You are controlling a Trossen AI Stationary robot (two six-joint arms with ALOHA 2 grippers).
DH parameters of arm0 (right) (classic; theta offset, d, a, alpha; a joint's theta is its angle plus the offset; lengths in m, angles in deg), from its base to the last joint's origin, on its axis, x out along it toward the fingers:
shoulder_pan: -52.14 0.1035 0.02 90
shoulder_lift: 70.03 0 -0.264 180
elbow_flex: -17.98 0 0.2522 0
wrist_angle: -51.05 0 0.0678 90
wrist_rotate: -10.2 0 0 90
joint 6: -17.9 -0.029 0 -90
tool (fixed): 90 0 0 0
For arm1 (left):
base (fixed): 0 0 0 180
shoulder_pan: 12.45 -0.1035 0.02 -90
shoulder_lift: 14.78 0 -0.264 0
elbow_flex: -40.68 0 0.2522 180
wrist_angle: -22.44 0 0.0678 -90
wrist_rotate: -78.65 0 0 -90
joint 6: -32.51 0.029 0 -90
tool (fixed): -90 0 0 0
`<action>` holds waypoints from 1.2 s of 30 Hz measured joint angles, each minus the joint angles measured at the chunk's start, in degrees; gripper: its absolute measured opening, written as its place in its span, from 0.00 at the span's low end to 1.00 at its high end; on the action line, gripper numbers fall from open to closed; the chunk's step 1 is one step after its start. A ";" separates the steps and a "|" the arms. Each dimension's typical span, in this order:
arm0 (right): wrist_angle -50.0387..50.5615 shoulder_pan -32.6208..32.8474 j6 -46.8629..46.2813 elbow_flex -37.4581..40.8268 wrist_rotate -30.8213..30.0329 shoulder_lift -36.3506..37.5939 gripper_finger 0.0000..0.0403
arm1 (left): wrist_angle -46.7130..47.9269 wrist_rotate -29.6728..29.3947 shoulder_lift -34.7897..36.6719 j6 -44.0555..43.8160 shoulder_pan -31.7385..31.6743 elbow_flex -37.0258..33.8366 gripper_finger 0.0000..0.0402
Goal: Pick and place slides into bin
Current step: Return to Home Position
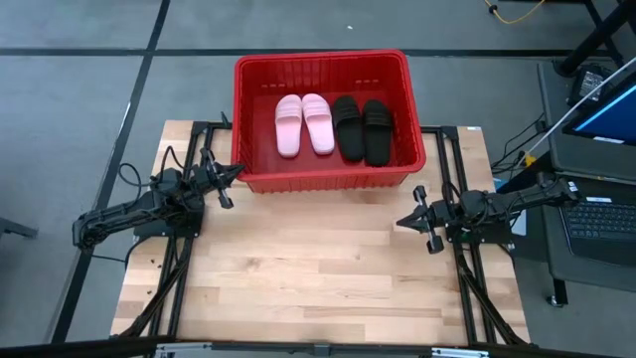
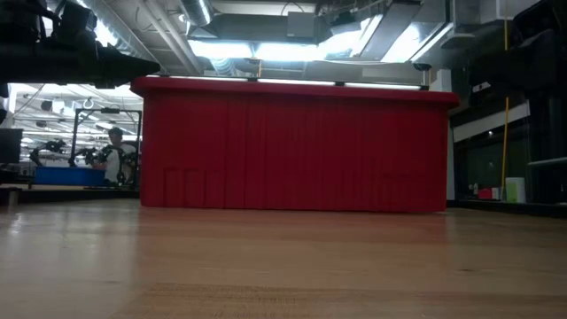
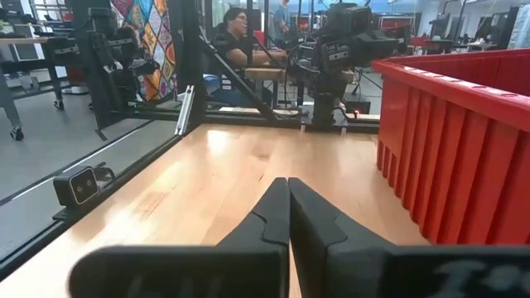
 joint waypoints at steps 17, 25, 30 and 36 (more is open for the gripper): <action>0.44 0.59 0.22 0.00 -0.07 1.16 0.01 | 0.00 0.04 -0.02 -0.01 0.00 0.00 0.01; 3.82 -0.15 2.16 0.00 -0.11 11.16 0.01 | 0.00 0.00 0.00 -0.02 0.00 0.00 0.02; 4.75 -0.35 6.86 -0.02 -0.09 12.21 0.01 | 0.00 0.00 -0.02 -0.01 -0.02 0.00 0.01; 6.96 -2.03 8.02 -0.02 -0.13 12.24 0.01 | 0.00 0.02 -0.02 -0.02 -0.02 0.00 0.01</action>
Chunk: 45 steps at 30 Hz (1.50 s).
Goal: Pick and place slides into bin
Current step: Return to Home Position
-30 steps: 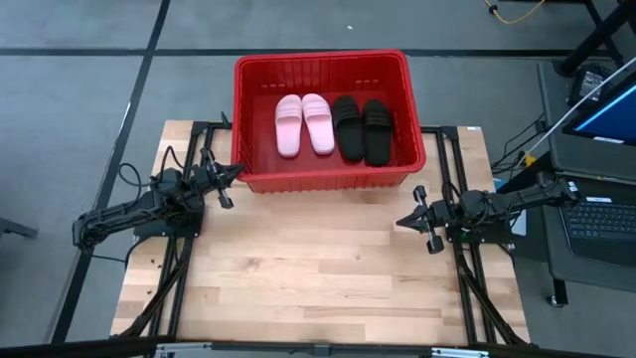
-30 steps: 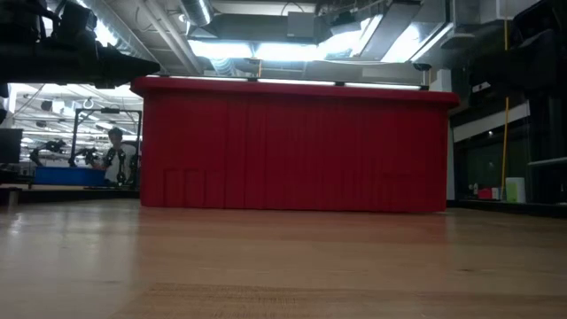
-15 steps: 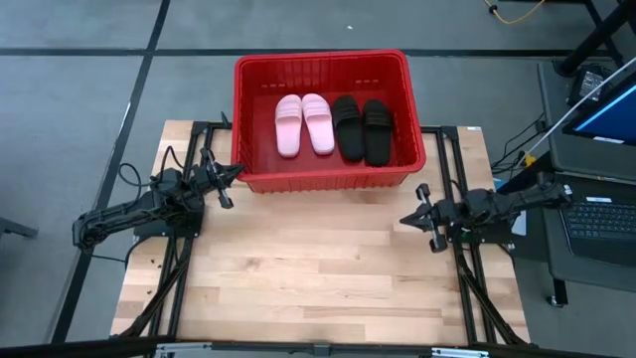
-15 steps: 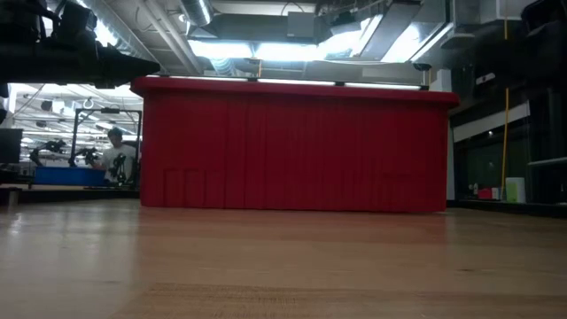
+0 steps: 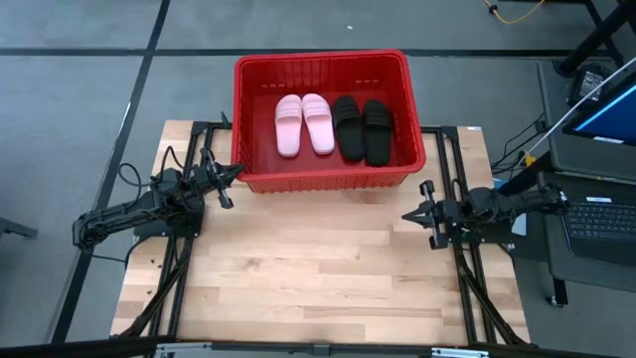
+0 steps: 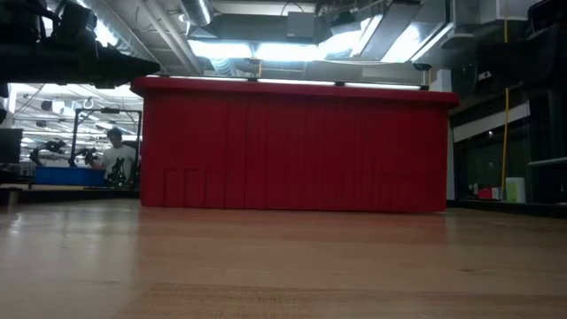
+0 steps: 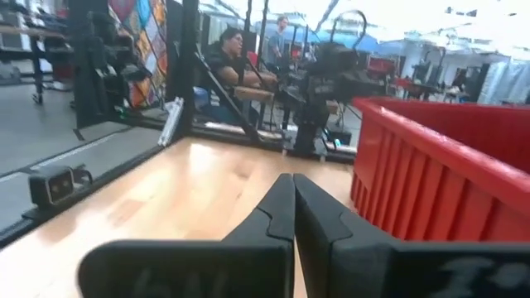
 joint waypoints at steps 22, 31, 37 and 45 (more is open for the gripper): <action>1.06 -1.58 -0.25 0.00 0.00 -0.07 0.01 | 0.00 -0.01 0.00 0.02 0.00 0.00 0.01; 1.06 -1.58 -0.24 0.00 0.00 -0.07 0.01 | 0.00 -0.02 0.00 0.02 0.00 0.00 0.02; 1.06 -1.58 -0.24 0.00 0.00 -0.07 0.01 | 0.00 -0.02 0.00 0.02 0.00 0.00 0.01; 1.06 -1.58 -0.24 0.00 0.00 -0.07 0.01 | 0.00 -0.02 0.00 0.00 0.00 0.00 0.02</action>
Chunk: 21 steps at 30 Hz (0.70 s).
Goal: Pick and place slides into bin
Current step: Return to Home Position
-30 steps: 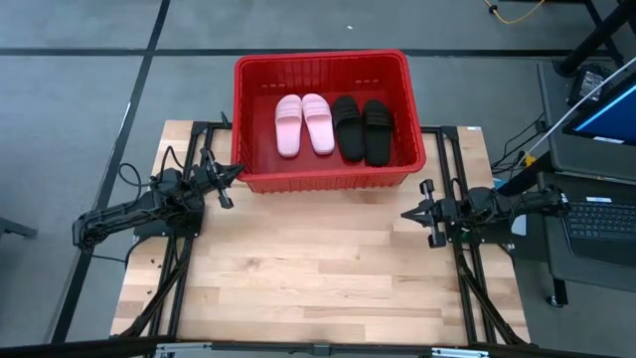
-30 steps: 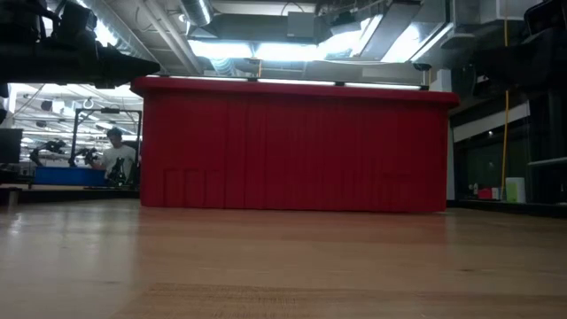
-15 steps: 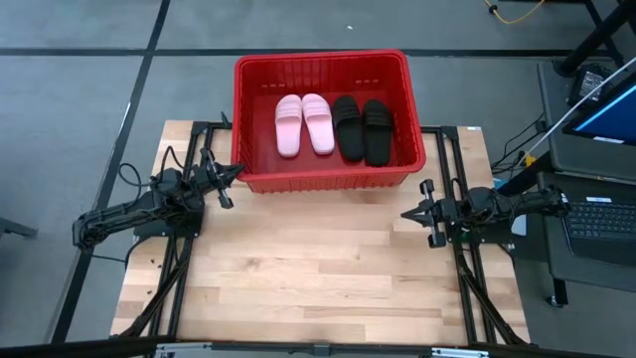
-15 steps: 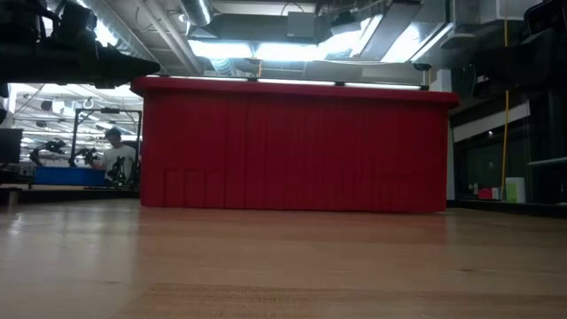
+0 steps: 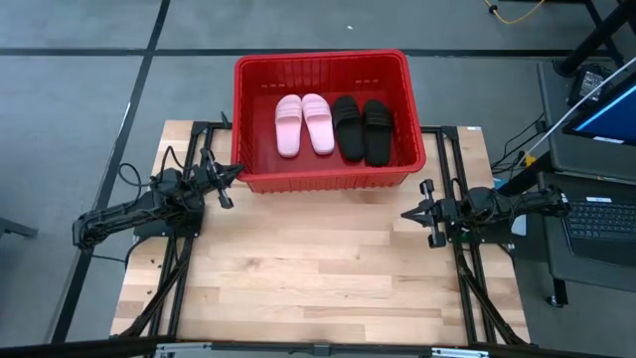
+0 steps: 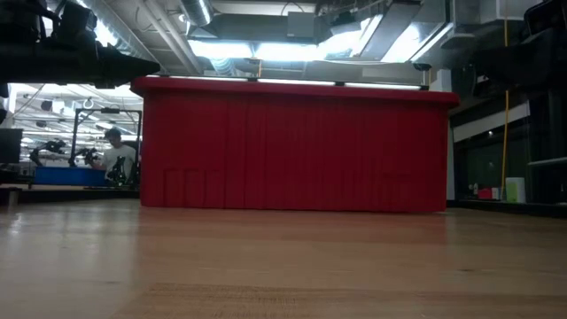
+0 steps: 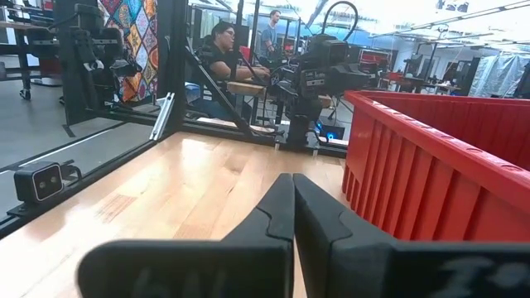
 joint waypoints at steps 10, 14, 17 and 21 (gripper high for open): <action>0.00 0.01 0.00 0.00 0.00 -0.02 0.01 | 0.00 0.00 0.00 0.00 0.00 0.00 0.02; 0.00 0.00 0.00 0.00 0.00 -0.02 0.01 | 0.00 0.00 0.00 0.02 0.01 0.00 0.02; 0.00 0.01 0.00 0.00 0.00 -0.02 0.01 | 0.00 0.00 0.00 0.00 0.00 0.00 0.01; 0.00 0.00 0.00 0.00 0.00 -0.02 0.01 | 0.00 0.02 0.00 0.00 0.01 0.00 0.01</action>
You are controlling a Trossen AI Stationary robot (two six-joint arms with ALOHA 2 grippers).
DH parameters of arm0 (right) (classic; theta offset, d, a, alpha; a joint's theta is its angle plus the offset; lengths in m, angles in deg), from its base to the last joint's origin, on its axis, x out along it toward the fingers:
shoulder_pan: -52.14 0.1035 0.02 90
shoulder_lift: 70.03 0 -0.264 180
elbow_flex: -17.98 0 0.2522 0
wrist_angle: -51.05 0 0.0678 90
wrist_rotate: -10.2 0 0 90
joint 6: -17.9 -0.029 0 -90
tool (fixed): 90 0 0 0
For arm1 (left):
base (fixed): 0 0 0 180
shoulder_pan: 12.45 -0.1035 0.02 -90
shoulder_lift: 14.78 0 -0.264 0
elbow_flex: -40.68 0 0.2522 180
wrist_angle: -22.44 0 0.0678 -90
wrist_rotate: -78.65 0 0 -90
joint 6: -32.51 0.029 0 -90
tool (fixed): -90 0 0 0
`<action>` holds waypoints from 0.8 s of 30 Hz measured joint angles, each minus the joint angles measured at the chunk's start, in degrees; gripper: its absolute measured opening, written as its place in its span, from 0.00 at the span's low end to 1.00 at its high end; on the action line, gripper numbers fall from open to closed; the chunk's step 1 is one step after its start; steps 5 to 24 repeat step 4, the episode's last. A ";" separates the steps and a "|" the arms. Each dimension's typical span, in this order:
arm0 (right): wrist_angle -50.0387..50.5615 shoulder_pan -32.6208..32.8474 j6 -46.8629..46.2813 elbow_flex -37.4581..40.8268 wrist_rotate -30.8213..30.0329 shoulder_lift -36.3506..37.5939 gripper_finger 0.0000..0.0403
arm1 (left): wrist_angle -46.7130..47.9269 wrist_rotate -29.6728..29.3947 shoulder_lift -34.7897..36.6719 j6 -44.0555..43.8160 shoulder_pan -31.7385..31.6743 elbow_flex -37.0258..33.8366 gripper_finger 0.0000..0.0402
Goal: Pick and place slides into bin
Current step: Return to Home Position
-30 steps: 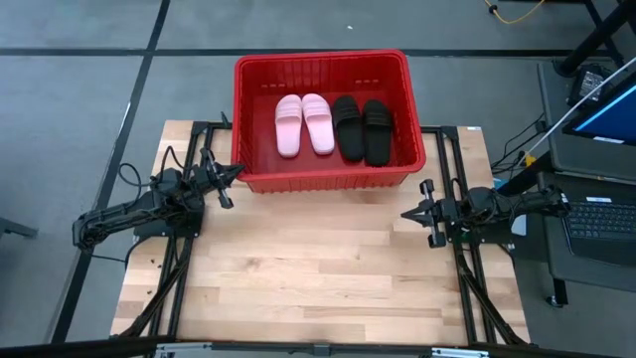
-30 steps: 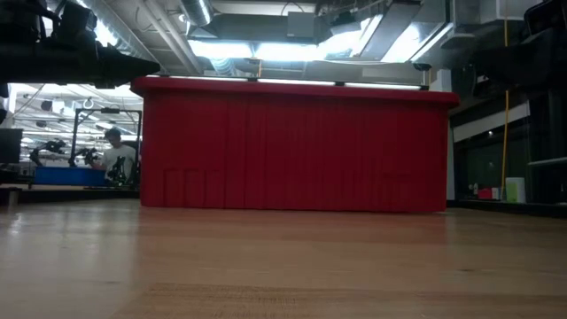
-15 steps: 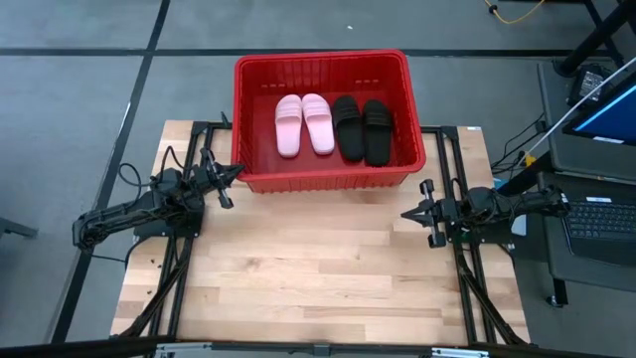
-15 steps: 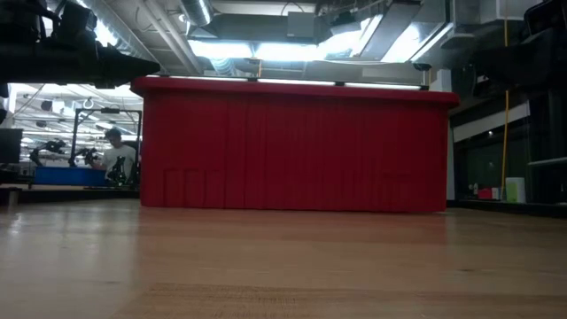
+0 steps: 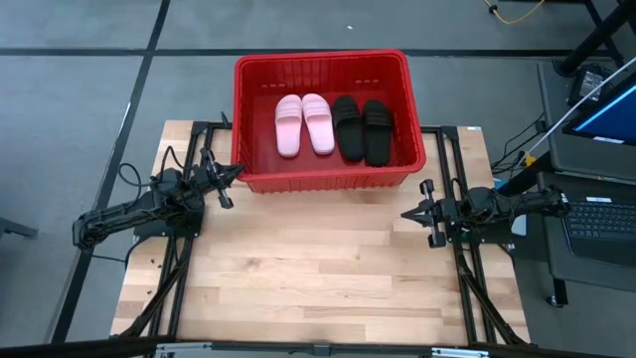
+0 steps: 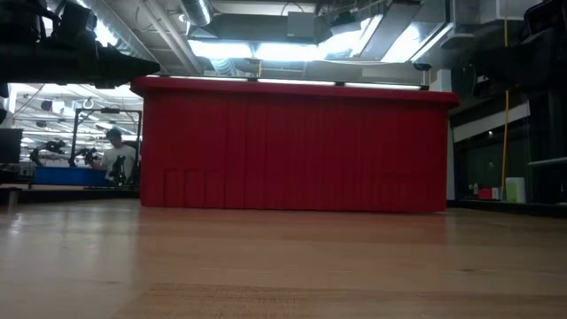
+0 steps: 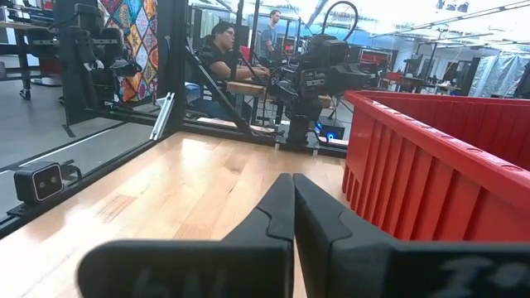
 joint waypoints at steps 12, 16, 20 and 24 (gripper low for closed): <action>0.00 0.01 0.00 0.00 0.00 0.00 0.01 | 0.00 -0.02 0.00 0.01 -0.01 0.00 0.02; 0.00 0.01 0.00 0.00 0.00 0.00 0.01 | 0.00 -0.02 0.00 0.01 -0.01 0.00 0.02; 0.00 0.01 0.00 0.00 0.00 0.00 0.01 | 0.00 -0.02 0.00 0.01 -0.01 0.00 0.02; 0.00 0.01 0.00 0.00 0.00 0.00 0.01 | 0.00 -0.02 0.00 0.01 -0.01 0.00 0.02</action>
